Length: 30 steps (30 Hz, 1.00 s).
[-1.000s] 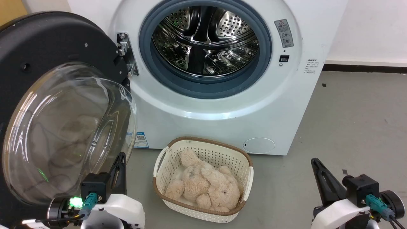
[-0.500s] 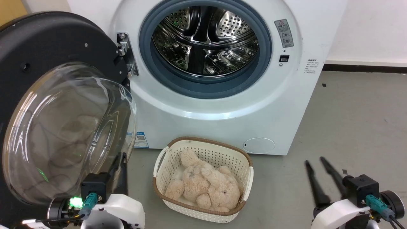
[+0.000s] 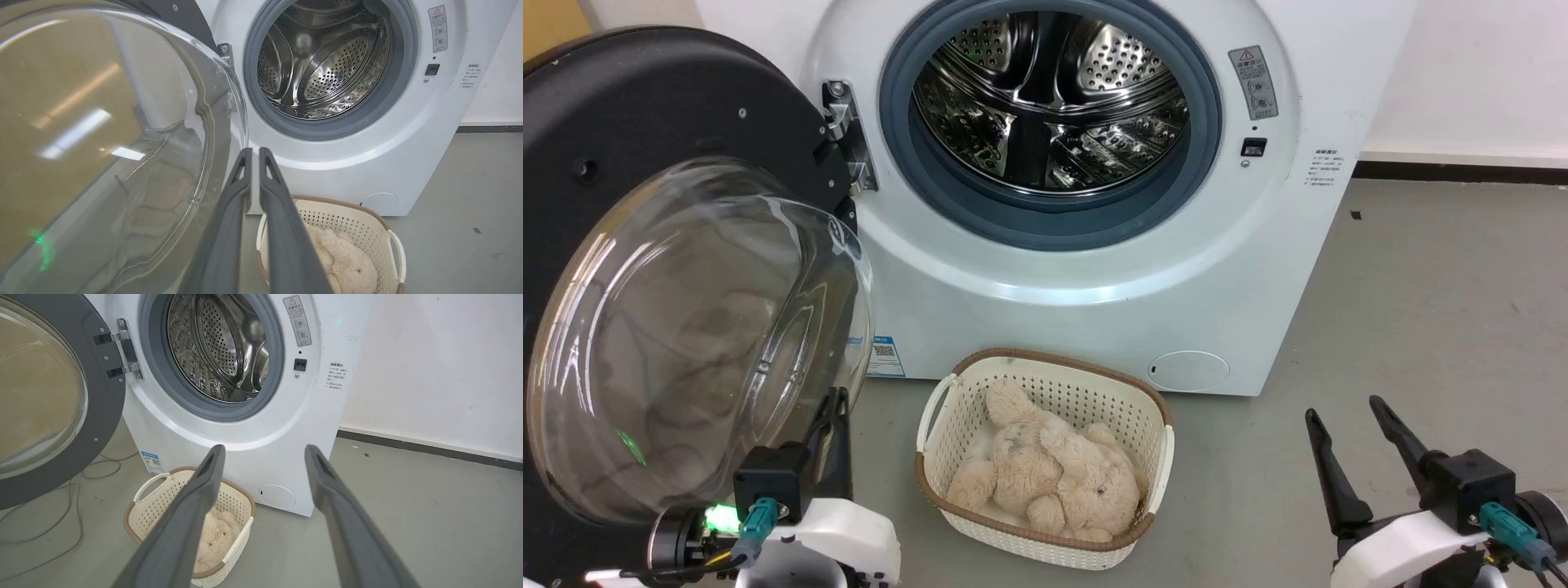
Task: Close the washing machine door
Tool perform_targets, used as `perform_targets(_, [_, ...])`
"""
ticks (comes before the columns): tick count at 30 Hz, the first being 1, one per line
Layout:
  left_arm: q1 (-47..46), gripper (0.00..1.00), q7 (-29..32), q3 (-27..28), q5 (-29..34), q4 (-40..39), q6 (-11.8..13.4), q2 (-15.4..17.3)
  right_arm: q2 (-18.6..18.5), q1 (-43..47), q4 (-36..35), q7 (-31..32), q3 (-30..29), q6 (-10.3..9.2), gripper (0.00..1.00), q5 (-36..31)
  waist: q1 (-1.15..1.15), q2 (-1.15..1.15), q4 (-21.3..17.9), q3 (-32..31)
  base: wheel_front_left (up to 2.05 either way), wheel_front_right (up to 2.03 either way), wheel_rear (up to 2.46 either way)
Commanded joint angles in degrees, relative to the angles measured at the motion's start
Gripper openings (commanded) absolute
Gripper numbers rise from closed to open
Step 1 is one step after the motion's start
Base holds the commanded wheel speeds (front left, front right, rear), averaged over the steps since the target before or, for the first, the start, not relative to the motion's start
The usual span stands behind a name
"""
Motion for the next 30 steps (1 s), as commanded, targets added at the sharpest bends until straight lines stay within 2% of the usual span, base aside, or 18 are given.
perform_targets(1, [-0.62, 0.00, -0.47, -0.13, -0.08, -0.17, 0.49, 0.11, 0.04, -0.28, 0.07, -0.46, -0.23, 0.01, 1.00, 0.48, 0.00, 0.00, 0.08, 0.02, 0.00, 0.00, 0.00])
perform_targets(15, [-4.33, 0.00, -2.14, 0.14, -1.39, -3.88, 0.17, 0.38, 0.07, -0.52, 0.21, -2.12, -1.78, 0.01, 1.00, 1.78, 0.00, 0.00, 3.05, 0.58, 0.00, 0.00, 0.00])
perform_targets(30, [-12.47, 0.00, -3.93, 6.36, -6.73, -9.32, -4.13, 0.16, 0.11, -0.95, 0.55, -3.91, -3.66, 0.02, 1.00, 2.81, 0.00, 0.00, 8.53, 2.06, 0.00, 0.00, 0.00])
